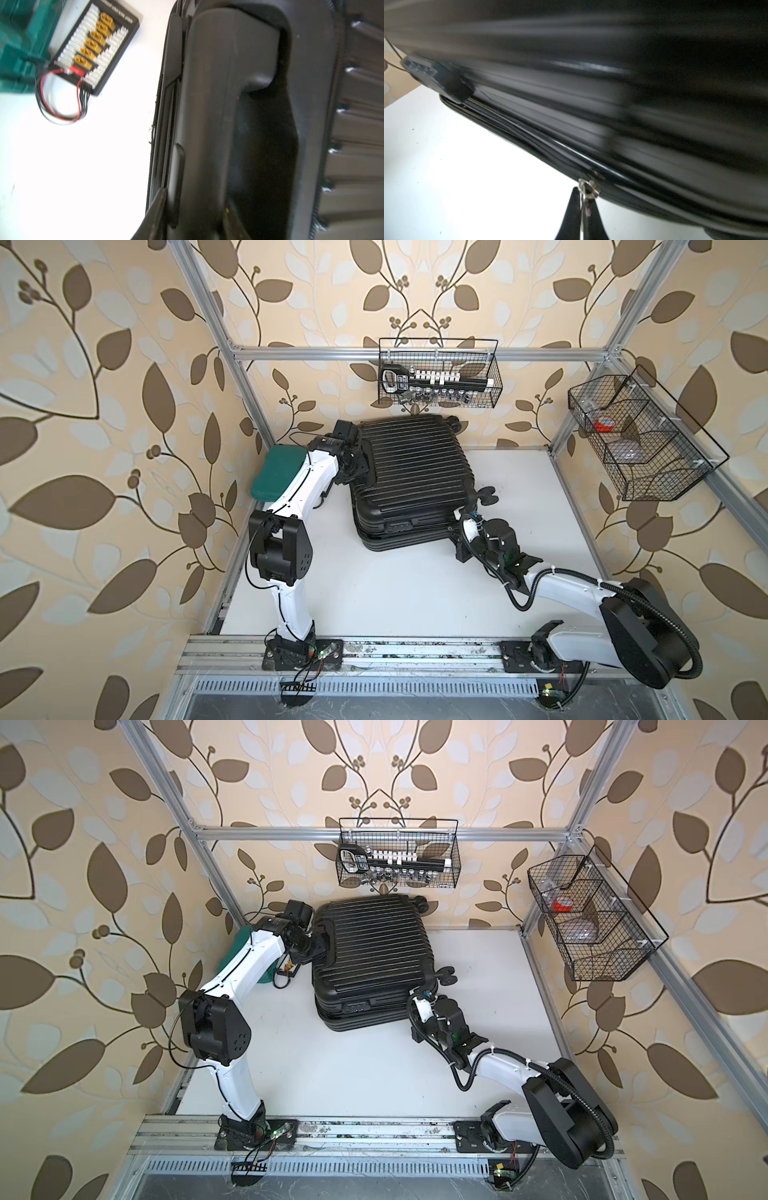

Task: Close the suitcase zippers
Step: Zip the zipper on the suitcase.

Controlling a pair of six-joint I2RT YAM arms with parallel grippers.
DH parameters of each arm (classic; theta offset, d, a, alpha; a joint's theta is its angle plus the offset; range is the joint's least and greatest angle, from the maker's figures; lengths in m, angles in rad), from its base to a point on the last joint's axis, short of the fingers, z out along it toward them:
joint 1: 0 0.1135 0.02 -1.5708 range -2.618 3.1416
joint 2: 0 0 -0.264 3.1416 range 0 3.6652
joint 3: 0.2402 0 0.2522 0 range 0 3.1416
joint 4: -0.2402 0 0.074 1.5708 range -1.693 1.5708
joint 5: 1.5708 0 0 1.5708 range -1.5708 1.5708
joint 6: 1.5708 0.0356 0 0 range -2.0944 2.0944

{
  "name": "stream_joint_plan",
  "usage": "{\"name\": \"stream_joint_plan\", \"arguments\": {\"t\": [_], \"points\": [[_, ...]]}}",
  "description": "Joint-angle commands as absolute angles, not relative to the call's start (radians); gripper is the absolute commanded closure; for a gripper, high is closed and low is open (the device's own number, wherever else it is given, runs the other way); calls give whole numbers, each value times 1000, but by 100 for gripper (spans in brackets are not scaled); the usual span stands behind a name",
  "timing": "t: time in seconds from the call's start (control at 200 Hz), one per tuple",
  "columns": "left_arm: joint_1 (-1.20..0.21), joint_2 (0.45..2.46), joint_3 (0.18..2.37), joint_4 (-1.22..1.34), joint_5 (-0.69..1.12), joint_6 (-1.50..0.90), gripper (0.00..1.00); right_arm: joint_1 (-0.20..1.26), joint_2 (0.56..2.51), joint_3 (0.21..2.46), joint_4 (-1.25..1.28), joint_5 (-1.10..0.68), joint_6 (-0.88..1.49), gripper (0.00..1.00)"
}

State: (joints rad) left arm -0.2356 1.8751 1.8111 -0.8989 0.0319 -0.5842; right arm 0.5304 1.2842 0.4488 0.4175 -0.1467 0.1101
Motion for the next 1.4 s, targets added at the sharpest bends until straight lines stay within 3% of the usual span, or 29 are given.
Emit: {"name": "stream_joint_plan", "arguments": {"t": [0.0,0.235,0.525,0.71,0.775,0.835,0.96,1.015,1.105,1.215,1.4], "points": [[-290,1807,1795,-794,124,-1021,83,626,1230,459,503,-243,71,100],[-391,1745,1761,-727,30,-1152,78,779,1246,493,508,-201,71,100],[-465,1681,1661,-640,-55,-1317,86,975,1316,569,536,-152,69,100],[-492,1649,1607,-612,-63,-1347,85,1015,1380,609,525,-98,79,100],[-492,1635,1595,-627,-70,-1329,79,1014,1378,598,504,-35,81,100],[-492,1615,1573,-635,-86,-1293,63,1011,1369,580,480,13,84,100],[-491,1573,1553,-652,-187,-1115,22,980,1324,514,452,78,119,100],[-491,1559,1558,-653,-247,-994,13,942,1296,475,455,61,152,100],[-490,1542,1565,-635,-333,-753,6,883,1243,407,471,36,196,100],[-475,1535,1556,-543,-251,-387,6,838,1171,351,459,33,206,100],[-459,1637,1683,-656,-49,79,24,740,1053,292,413,-1,229,100]]}}
